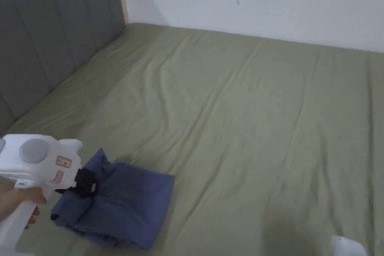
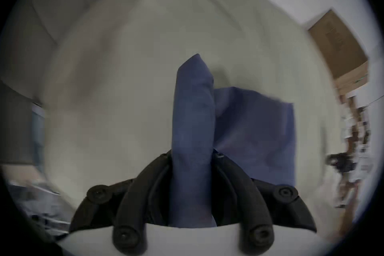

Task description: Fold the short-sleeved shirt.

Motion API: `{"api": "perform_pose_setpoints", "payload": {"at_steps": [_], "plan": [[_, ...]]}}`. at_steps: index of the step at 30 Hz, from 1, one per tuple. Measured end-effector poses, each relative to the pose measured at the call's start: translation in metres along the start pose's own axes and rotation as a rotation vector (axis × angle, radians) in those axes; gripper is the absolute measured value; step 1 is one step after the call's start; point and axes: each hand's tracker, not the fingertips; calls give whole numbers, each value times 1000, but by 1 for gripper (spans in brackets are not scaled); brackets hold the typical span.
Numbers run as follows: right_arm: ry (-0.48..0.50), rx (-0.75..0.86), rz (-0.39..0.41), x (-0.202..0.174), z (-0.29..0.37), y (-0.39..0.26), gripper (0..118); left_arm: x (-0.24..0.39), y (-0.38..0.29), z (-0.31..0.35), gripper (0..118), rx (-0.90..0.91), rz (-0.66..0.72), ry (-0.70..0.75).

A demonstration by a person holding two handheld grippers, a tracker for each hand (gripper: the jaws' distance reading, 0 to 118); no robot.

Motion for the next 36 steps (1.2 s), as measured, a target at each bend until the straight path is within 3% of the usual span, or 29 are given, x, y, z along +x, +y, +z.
{"api": "perform_pose_setpoints", "payload": {"at_steps": [2, 5, 9, 11, 16, 17, 18, 20, 26, 33, 36], "plan": [[1, -11, 9, -5, -6, 0, 0, -18, 11, 1, 24, 3, -66, 188], [10, -26, 12, -11, -13, 0, 0, -39, 19, -3, 27, 23, -115, 350], [22, -34, 32, -17, -15, 0, 0, -37, 8, 1, 89, -10, -176, 513], [24, -35, 38, -17, -14, 0, 0, -34, 1, 13, 101, 43, -103, 513], [29, -25, 24, -9, -8, 1, 0, -24, -7, 36, 104, 151, 108, 330], [29, -21, 23, -7, -6, 0, 0, -16, -11, 44, 98, 177, 141, 253], [31, -17, 21, -5, -4, -1, 0, -7, -15, 50, 73, 195, 158, 171], [36, -8, 13, 0, 0, -3, 0, 18, -25, 60, 4, 214, 150, 42], [43, 21, -12, 15, 18, -14, 0, 114, -57, 70, 1, 281, -44, -136], [27, 132, -43, 37, 59, -24, 0, 212, -89, 106, 1, 486, -64, -87], [-35, 230, -11, 39, 81, -20, 0, 248, -102, 129, 1, 597, -103, -95]]}}
